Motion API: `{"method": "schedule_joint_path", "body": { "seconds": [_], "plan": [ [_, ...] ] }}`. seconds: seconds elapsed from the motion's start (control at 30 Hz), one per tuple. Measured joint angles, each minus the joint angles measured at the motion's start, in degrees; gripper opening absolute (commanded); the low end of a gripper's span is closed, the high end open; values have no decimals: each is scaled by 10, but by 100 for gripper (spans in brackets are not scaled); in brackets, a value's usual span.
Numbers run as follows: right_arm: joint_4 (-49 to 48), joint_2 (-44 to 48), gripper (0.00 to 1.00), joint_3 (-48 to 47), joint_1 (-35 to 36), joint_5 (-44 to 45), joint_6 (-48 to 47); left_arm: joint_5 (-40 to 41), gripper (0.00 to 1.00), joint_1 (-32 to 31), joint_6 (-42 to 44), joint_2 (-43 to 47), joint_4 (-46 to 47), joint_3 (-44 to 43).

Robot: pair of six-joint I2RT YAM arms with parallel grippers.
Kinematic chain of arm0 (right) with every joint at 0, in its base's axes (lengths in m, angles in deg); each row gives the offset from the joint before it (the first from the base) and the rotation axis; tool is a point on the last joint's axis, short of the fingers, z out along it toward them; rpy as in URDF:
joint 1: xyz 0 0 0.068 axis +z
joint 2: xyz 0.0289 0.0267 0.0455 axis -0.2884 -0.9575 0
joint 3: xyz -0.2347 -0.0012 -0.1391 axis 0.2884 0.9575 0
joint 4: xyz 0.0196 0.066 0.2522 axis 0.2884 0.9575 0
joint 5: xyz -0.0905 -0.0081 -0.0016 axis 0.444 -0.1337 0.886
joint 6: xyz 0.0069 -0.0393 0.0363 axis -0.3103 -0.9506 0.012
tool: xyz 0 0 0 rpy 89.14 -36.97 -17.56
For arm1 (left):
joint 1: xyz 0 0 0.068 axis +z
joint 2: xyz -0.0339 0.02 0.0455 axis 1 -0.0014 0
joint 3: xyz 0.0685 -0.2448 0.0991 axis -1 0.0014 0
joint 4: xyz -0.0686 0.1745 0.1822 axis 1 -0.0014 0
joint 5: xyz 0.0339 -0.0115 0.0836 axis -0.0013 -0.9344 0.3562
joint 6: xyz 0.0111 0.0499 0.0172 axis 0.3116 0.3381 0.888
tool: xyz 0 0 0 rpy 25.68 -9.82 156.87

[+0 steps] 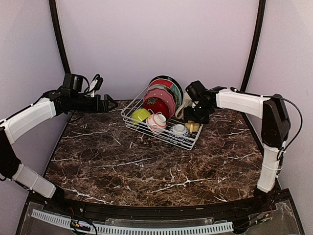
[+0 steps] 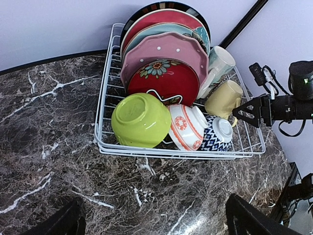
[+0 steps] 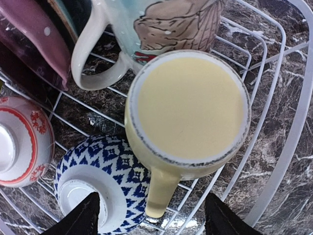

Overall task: Unload the mixed dishes from the dish rack
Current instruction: Grab the cup from the dish rack.

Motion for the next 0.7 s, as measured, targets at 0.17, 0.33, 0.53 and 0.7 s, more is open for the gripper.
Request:
{"method": "schedule_joint_path", "body": {
  "seconds": [0.17,0.33,0.53,0.7],
  "plan": [
    [0,-20,36,-15,1,12,13,-8,99,0,0,5,2,0],
    [5,-44,33,-21,2,31,43,-10,99,0,0,5,3,0],
    [5,-48,21,-21,7,60,77,-12,99,0,-1,5,5,0],
    [11,-48,10,-21,17,94,97,-13,99,0,-1,5,5,0]
  ]
}}
